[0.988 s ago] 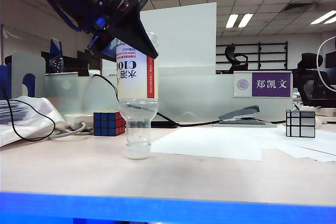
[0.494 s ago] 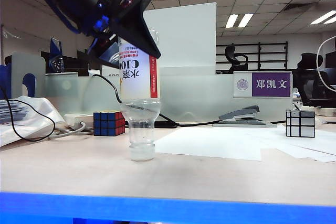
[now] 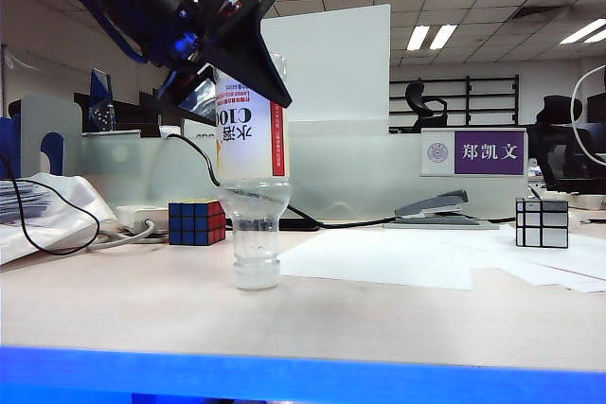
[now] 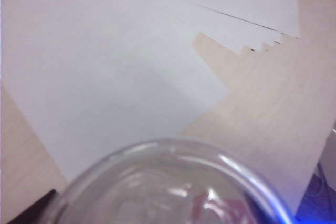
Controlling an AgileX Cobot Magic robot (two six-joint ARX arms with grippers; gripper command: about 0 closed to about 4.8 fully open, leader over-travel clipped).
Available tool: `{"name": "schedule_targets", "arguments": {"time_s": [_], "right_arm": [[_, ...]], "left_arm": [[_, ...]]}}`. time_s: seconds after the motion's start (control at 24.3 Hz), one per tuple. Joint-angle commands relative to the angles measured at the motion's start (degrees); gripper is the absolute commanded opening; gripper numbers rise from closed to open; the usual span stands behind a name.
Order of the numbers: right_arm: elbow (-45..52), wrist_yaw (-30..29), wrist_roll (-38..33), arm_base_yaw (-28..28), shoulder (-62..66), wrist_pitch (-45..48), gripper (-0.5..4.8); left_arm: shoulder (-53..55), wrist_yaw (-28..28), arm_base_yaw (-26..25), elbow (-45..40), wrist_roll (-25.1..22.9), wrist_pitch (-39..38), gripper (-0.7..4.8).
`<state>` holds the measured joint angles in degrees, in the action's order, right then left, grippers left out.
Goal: Flip the plastic bottle upside down.
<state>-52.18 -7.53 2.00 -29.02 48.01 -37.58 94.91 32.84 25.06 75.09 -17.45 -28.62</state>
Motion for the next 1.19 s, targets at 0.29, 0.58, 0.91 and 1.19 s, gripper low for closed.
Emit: {"name": "schedule_targets", "arguments": {"time_s": [0.29,0.58,0.91,1.19], "right_arm": [[-0.20,0.02,0.20,-0.09,-0.13,1.22,-0.05],[-0.20,0.04,0.20,-0.09,-0.13,1.53,-0.05],[-0.20,0.02,0.20,-0.09,-0.13,1.84,-0.05],[-0.20,0.04,0.20,-0.09,-0.15,1.86,-0.06]], "left_arm": [[-0.37,2.19,0.02,0.70,1.42,2.19,4.79],[-1.07,2.29,0.02,0.79,1.68,3.21,4.79],[-2.08,1.90,0.02,6.51,2.91,2.49,4.79],[-2.10,1.92,0.00,12.28,3.10,1.62,4.79]]}}
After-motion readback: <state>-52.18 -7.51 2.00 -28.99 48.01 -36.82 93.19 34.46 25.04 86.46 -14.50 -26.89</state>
